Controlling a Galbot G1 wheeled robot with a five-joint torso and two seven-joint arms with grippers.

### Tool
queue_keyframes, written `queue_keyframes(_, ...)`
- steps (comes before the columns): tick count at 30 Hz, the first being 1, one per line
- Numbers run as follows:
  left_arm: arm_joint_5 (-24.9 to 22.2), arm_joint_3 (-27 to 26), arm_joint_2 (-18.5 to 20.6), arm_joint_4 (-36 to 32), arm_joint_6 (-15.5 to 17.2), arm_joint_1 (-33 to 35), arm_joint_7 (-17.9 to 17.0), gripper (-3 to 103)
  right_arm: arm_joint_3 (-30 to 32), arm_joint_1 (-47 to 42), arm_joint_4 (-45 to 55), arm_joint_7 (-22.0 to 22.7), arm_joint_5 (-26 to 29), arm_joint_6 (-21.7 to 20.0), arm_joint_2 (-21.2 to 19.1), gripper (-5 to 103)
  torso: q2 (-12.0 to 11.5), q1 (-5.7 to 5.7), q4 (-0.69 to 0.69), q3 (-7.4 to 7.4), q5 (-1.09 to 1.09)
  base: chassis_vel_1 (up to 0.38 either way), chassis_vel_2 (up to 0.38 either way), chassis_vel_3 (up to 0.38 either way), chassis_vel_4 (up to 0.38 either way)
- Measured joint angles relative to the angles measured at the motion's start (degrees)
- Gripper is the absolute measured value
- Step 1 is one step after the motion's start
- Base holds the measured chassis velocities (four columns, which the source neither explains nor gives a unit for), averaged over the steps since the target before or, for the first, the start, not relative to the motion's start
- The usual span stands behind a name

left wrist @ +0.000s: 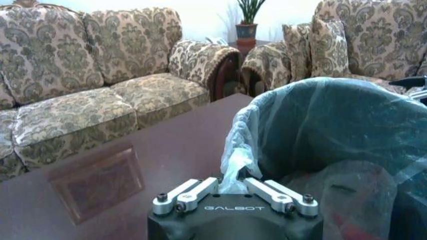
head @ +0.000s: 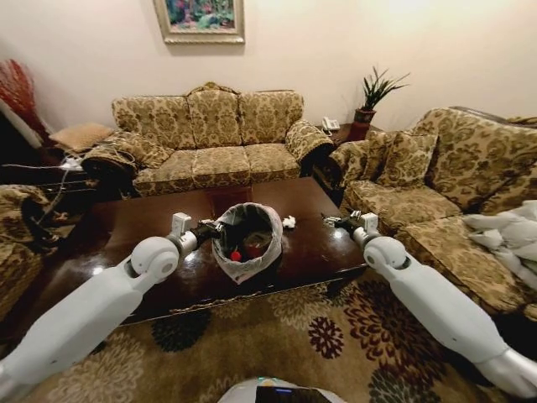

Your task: Move to the front of the table and place the trash on the table into the trash bin.

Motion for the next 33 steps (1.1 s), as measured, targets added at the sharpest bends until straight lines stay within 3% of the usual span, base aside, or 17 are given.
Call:
queue_keyframes(3,0.14,-0.4,0.31,-0.16,0.01,0.2,0.63,2,0.36,-0.52,0.18,-0.39,-0.07,0.52,0.07,100,0.0,0.0,0.04,0.0,-0.06,0.013,0.039,-0.008,-0.003)
queue_keyframes(4,0.15,-0.48,0.36,-0.17,0.02,0.22,0.61,2,0.7,-0.99,0.35,-1.0,-0.08,1.25,0.07,100,0.0,0.0,0.09,0.0,-0.2,0.06,0.108,0.001,0.007)
queue_keyframes(7,0.21,-0.5,0.31,-0.17,0.03,0.22,0.29,2,1.1,-1.85,0.58,-1.42,-0.14,2.07,0.01,100,0.0,0.0,0.15,0.0,-0.05,0.122,0.116,0.011,0.009)
queue_keyframes(15,0.91,-0.51,0.16,-0.2,-0.3,0.79,0.15,2,1.84,-3.48,1.29,-0.96,-0.87,2.13,-0.06,100,0.0,0.0,0.01,0.0,-0.03,0.054,0.045,0.046,0.054)
queue_keyframes(22,1.28,-0.66,0.67,-0.49,-1.44,1.02,-0.37,2,1.71,-4.22,1.47,1.0,-1.15,2.53,0.64,100,0.0,-0.01,0.1,0.0,-0.06,0.055,0.05,0.069,0.058)
queue_keyframes(33,1.98,-1.04,0.97,-0.98,-2.2,2.05,-0.15,2,1.64,-4.69,2.04,2.69,-1.46,1.8,0.7,100,0.01,-0.02,0.04,0.0,-0.05,-0.067,0.069,0.075,-0.068)
